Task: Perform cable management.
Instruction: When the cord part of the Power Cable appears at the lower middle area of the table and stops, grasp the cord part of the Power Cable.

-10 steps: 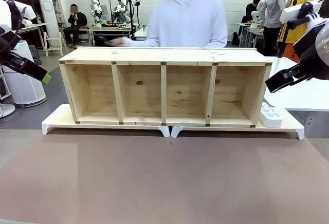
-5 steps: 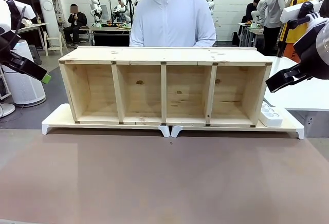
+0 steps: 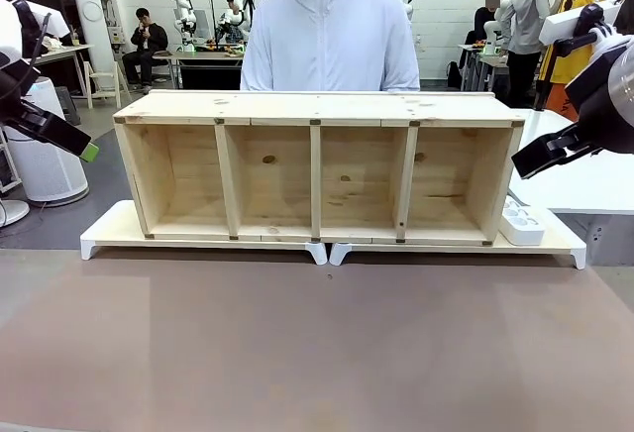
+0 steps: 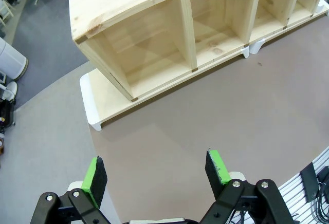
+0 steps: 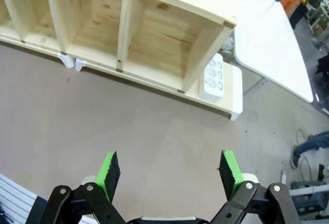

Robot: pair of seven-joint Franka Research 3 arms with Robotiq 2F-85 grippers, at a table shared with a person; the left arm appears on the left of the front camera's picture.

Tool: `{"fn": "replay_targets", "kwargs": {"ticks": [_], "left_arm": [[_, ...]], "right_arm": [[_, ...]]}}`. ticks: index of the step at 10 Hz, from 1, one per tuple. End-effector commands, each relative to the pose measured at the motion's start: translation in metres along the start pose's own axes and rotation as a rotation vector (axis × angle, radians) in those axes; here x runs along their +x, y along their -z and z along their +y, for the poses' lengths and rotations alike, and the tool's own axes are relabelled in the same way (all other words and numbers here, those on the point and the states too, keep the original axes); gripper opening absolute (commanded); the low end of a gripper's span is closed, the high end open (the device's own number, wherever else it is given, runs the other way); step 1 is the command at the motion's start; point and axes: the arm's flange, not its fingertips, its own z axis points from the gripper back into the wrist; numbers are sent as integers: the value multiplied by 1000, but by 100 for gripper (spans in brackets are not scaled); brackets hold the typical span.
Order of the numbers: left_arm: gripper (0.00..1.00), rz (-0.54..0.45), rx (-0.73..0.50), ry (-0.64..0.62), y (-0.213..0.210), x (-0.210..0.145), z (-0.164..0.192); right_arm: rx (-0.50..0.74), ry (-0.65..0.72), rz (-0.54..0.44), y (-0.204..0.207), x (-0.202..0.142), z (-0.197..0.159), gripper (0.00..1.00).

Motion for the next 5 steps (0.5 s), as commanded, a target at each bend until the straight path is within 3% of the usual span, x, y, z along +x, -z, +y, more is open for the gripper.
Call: {"fn": "replay_targets", "kwargs": {"ticks": [1, 5], "left_arm": [[100, 0, 7, -1, 0, 0, 1], [100, 0, 7, -1, 0, 0, 1]], "right_arm": [[-1, 2, 1, 0, 0, -1, 100], [-1, 2, 1, 0, 0, -1, 100]]}}
